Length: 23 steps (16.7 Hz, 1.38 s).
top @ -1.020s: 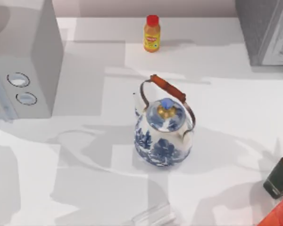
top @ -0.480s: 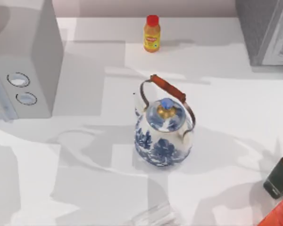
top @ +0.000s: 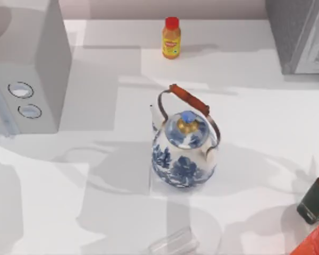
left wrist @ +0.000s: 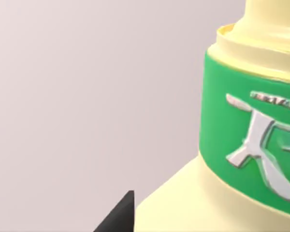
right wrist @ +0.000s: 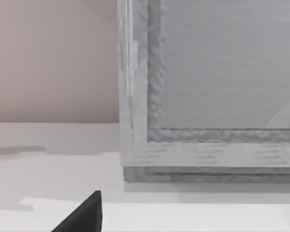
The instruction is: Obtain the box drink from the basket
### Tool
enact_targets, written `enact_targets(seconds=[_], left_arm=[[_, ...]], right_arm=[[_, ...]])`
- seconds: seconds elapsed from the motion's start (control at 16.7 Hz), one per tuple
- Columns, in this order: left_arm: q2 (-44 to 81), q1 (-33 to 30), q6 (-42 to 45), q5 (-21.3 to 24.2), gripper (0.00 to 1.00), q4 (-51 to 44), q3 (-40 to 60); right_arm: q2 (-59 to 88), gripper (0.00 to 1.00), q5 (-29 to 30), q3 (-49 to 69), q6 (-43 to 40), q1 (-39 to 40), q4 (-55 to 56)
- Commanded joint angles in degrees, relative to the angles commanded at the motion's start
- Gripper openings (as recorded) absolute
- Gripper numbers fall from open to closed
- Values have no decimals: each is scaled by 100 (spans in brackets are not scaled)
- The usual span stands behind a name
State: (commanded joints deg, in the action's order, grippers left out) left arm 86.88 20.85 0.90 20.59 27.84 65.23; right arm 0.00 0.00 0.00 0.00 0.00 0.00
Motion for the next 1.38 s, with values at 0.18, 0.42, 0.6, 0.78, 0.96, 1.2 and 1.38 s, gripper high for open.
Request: enact_targets(seconds=[0.18,0.42,0.6,0.78,0.96,1.2,1.38], left_arm=[[-43,-22,-29,-214,0,-182,800],[-7,3,-41,-343,0,-950,1915],[75,8,-71,-252,0,-1798,2557],[148,5,-39,-39,0,-2801,2932],[218,6,8,164,0,-3357,3058],[238,19,32,199,0,-3431,3073],[180,2,35,174,0,-3429,2995]], right_arm=[[0,100,0,0,0,0,0],[0,100,0,0,0,0,0],[0,100,0,0,0,0,0],[0,100,0,0,0,0,0],[0,100,0,0,0,0,0],[0,100,0,0,0,0,0],[0,100,0,0,0,0,0]])
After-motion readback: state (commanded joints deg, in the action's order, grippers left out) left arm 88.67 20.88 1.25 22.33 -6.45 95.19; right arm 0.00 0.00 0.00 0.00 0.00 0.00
